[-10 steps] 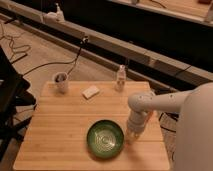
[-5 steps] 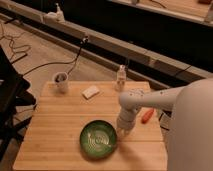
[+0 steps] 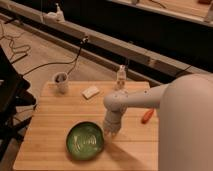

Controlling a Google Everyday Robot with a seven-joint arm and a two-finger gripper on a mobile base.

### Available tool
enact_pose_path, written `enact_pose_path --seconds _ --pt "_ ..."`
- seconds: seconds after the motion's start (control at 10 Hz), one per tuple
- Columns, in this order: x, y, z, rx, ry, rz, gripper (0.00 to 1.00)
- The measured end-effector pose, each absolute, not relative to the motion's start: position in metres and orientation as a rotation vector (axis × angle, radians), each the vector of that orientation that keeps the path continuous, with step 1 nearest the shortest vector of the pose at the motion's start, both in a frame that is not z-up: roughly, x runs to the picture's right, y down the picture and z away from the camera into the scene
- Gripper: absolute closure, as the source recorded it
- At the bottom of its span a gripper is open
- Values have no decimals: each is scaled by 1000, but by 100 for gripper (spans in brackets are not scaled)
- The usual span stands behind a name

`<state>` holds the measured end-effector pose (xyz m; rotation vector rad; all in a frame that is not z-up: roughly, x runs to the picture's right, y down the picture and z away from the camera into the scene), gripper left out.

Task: Push the ceramic bowl across the table

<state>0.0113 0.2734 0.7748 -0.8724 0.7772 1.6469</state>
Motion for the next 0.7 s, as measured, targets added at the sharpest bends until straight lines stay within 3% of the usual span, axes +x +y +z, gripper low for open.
enact_pose_path --seconds 0.7 --pt "-62 261 770 -935 691 1513 100"
